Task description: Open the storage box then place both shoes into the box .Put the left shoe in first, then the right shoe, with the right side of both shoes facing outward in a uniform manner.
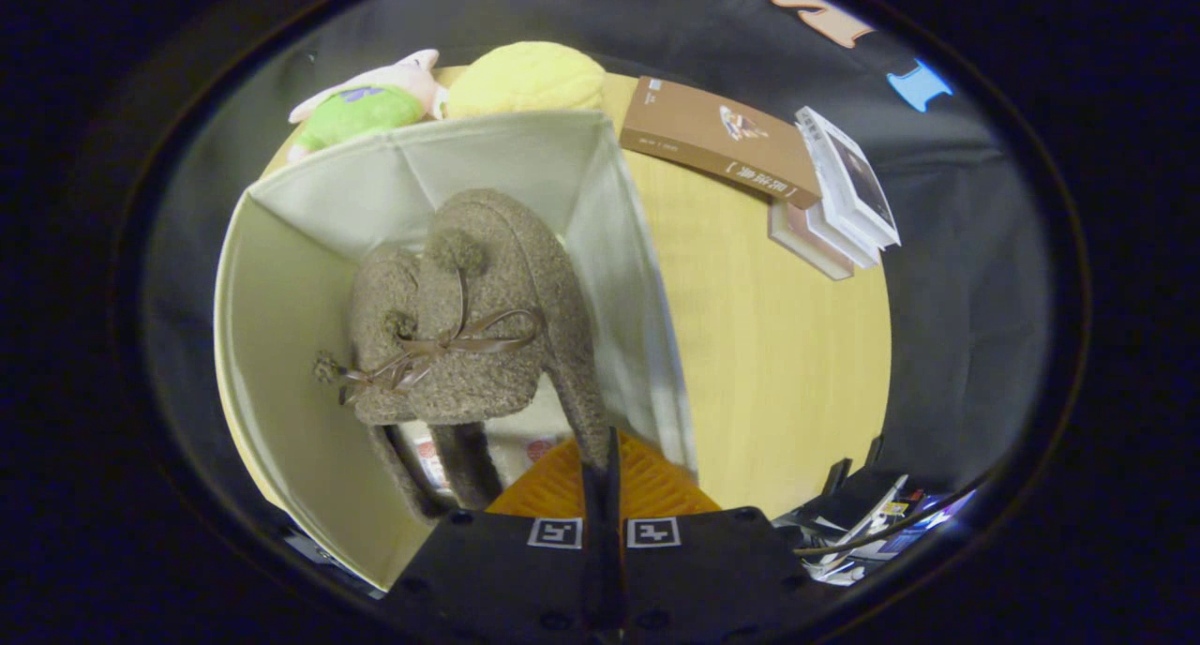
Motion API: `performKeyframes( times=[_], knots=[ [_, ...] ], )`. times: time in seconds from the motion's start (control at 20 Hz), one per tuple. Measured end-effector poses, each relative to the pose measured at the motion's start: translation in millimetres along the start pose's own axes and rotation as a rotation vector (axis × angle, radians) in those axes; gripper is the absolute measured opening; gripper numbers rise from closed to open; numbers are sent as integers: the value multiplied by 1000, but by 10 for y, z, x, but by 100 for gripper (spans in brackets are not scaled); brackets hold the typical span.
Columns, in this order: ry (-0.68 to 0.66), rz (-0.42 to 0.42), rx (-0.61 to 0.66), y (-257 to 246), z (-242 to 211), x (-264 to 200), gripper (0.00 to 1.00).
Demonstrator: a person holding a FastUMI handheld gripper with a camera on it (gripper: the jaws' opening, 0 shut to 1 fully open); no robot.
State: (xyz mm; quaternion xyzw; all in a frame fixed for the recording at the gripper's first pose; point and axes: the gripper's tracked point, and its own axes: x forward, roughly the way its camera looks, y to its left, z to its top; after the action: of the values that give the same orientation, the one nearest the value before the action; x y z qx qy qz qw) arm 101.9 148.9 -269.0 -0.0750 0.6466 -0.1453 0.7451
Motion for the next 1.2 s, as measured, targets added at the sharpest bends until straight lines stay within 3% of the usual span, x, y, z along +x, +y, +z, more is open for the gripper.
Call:
performKeyframes(
  times=[0.25, 0.5, 0.85, 1.2],
  knots=[
    [-1, -36, -103, -16, -66, 88, 10],
    [-1, 53, -51, 124, -183, -142, 47],
    [1, 69, -41, 269, -497, -794, 99],
    [-101, 78, -54, 487, -699, -1486, 99]
  ],
)
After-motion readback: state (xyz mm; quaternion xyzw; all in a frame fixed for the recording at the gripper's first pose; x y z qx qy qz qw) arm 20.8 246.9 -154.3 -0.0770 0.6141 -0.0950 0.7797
